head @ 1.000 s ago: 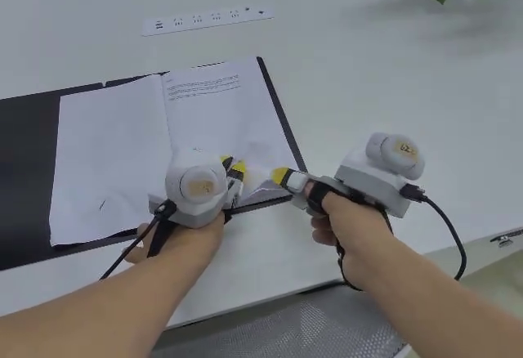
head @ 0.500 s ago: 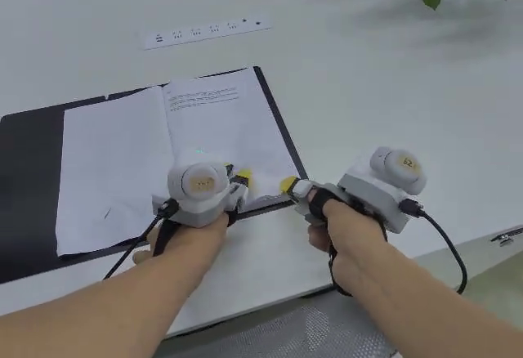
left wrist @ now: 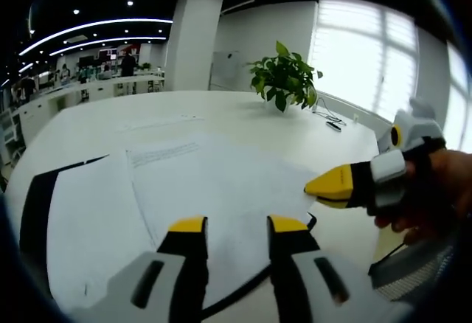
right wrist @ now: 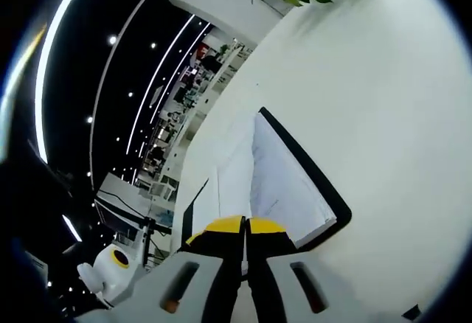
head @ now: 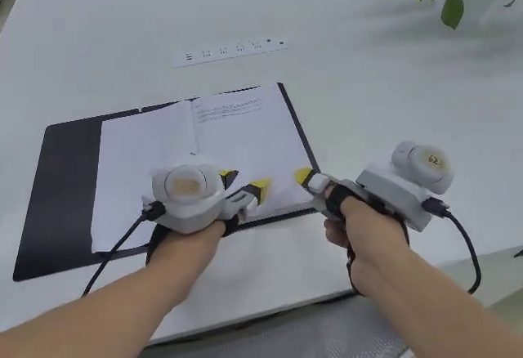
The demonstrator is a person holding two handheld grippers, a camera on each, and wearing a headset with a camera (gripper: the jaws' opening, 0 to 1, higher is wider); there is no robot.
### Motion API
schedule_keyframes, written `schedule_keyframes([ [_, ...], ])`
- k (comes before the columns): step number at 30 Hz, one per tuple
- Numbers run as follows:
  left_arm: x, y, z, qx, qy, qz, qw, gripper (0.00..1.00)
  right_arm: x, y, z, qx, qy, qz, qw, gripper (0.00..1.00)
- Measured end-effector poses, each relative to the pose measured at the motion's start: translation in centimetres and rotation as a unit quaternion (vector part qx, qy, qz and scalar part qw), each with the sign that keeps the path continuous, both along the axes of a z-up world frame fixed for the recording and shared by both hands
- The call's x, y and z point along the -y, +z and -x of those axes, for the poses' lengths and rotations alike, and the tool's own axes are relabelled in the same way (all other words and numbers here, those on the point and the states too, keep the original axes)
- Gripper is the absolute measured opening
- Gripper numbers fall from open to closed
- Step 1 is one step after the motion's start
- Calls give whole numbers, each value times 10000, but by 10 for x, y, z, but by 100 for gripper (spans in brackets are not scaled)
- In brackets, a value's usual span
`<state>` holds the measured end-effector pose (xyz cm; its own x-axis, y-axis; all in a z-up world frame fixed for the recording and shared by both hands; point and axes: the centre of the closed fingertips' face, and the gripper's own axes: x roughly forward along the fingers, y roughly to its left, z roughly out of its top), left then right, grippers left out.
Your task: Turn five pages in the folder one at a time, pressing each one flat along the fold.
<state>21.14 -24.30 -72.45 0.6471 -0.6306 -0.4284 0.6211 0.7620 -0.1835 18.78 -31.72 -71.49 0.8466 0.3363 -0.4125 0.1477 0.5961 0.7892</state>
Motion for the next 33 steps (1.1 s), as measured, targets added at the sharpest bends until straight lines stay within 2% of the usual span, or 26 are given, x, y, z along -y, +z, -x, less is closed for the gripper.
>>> schedule_keyframes([
  [5, -27, 19, 5, 231, 72, -57, 9997, 32, -14, 20, -3, 259, 95, -9, 9996, 0],
  [7, -36, 28, 6, 321, 122, -1, 9994, 31, -22, 28, -3, 310, 140, -101, 9994, 0],
  [10, -50, 41, 8, 412, 238, 132, 9988, 32, -34, 42, -3, 472, 269, -29, 9985, 0],
  [16, -82, 65, 8, 595, 506, 346, 9963, 32, -61, 59, -4, 699, 575, 96, 9959, 0],
  [19, -99, 72, 8, 663, 613, 398, 9951, 31, -79, 64, -3, 721, 711, -70, 9948, 0],
  [21, -113, 77, 8, 779, 694, 363, 9939, 32, -92, 66, -4, 770, 874, 60, 9932, 0],
  [27, -155, 85, 8, 880, 1006, 378, 9903, 31, -127, 71, -7, 837, 1190, 143, 9893, 0],
  [31, -182, 87, 8, 988, 1175, 260, 9878, 31, -154, 71, -8, 845, 1420, 141, 9861, 0],
  [33, -194, 89, 9, 1016, 1256, 270, 9865, 30, -165, 69, -9, 835, 1520, 158, 9847, 0],
])
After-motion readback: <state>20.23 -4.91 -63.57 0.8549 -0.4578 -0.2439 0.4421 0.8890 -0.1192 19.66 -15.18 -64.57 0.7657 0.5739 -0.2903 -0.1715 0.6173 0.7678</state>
